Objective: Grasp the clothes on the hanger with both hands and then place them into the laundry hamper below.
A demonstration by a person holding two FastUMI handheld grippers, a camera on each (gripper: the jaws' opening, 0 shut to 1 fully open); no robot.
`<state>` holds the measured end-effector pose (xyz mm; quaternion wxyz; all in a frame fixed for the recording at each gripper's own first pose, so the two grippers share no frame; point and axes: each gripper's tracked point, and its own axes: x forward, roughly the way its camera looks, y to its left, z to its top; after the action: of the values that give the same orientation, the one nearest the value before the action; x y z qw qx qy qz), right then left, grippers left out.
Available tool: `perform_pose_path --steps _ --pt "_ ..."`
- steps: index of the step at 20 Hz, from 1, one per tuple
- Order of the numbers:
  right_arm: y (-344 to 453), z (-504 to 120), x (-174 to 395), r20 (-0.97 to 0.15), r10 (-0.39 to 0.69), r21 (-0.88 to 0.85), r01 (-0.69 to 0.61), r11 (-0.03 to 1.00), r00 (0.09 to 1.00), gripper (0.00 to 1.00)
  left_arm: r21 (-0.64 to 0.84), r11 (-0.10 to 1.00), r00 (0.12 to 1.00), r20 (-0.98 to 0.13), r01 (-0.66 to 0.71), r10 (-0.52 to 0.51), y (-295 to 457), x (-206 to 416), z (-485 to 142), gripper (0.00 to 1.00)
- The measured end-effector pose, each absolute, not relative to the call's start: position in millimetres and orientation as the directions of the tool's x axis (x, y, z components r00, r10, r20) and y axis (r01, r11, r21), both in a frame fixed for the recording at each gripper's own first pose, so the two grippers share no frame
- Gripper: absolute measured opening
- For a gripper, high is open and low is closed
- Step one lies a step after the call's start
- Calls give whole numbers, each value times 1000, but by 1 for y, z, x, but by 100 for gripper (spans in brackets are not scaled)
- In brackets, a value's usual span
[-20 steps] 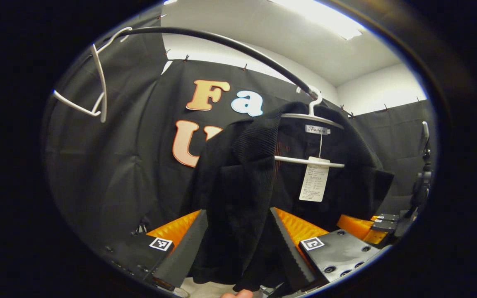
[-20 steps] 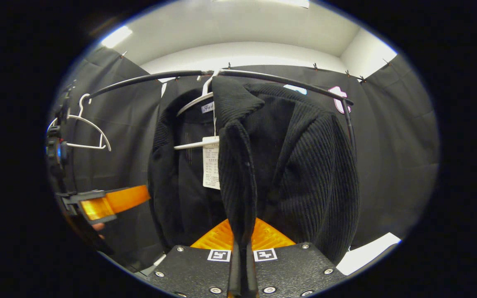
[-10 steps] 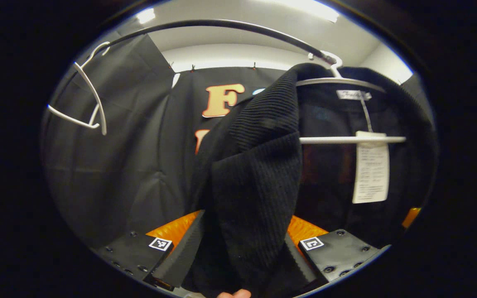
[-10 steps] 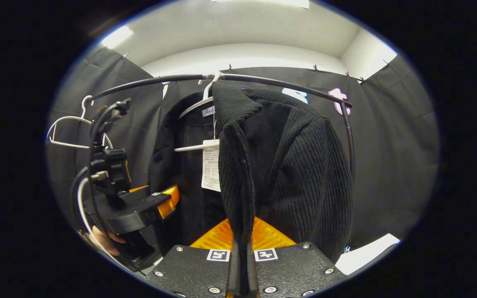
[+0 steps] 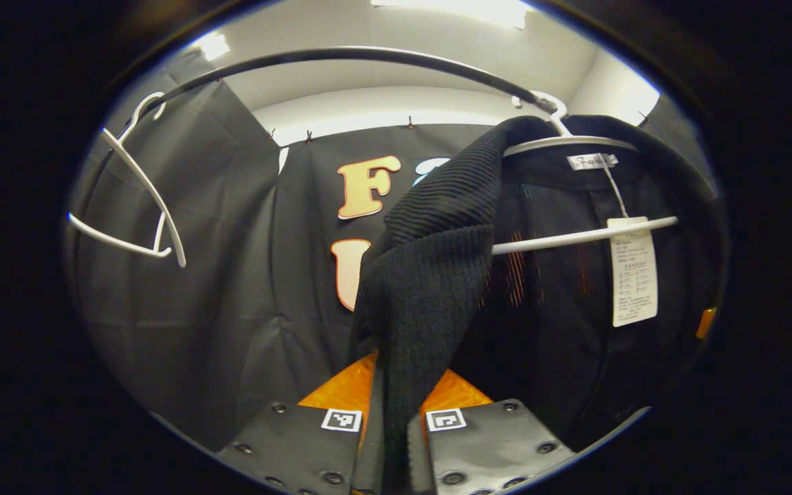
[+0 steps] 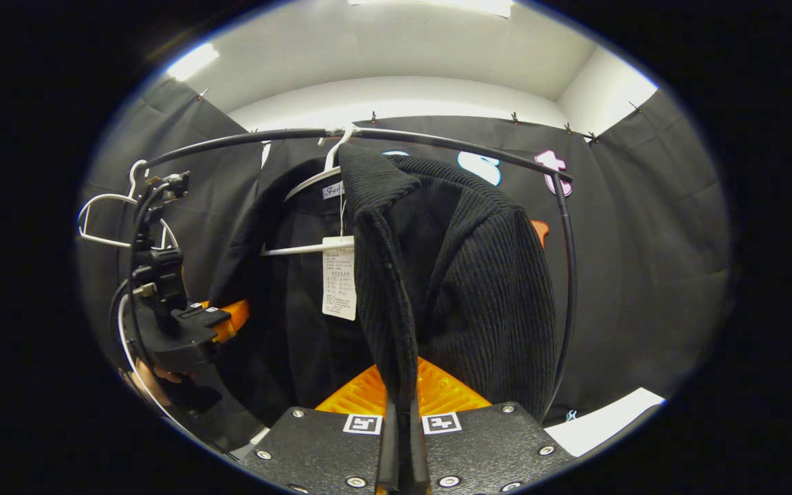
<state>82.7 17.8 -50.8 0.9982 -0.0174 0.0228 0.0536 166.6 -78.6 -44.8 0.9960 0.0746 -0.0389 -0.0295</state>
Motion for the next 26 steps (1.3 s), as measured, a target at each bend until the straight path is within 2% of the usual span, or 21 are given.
perform_pose_path --steps 1,2,3,4,6,8,9,12,16,17,19,20,21,26 --pt "17 -49 80 -42 102 -29 -103 994 994 7 151 985 994 61 82 -92 -84 162 -45 17" --pt "15 -47 78 -34 94 -22 -95 995 995 6 148 983 992 54 105 -114 -86 157 -44 22" --pt "16 -44 75 -19 104 -10 -104 995 994 6 139 985 992 59 98 -107 -84 152 -41 19" --pt "19 -42 74 -8 121 0 -121 993 993 6 131 984 990 55 118 -126 -87 148 -40 10" --pt "16 -39 69 3 112 1 -112 994 994 4 118 984 988 61 131 -138 -85 143 -32 10" --pt "13 -37 66 6 101 -11 -101 995 995 3 123 990 992 96 70 -82 -71 137 -20 10" --pt "12 -36 65 8 98 -15 -98 995 995 3 126 990 991 111 65 -80 -70 137 -16 14" --pt "12 -22 57 31 92 -17 -91 996 995 3 126 987 991 86 96 -107 -76 134 -15 10" --pt "17 1 59 54 119 -61 -116 991 991 3 108 992 993 92 69 -79 -66 131 -1 13" --pt "11 10 59 65 113 -102 -106 989 991 3 120 992 993 103 40 -52 -61 132 5 10" --pt "0 41 57 134 90 -178 -66 982 987 3 156 988 992 126 -22 2 -47 134 18 13" --pt "-6 56 53 149 76 -193 -47 980 986 3 165 986 991 137 -28 5 -46 136 23 10" --pt "-9 71 51 161 69 -194 -37 980 985 3 161 987 989 145 -28 4 -45 138 29 13" --pt "-45 126 59 238 16 -219 37 975 971 3 116 993 983 185 -19 -3 -47 140 55 10"
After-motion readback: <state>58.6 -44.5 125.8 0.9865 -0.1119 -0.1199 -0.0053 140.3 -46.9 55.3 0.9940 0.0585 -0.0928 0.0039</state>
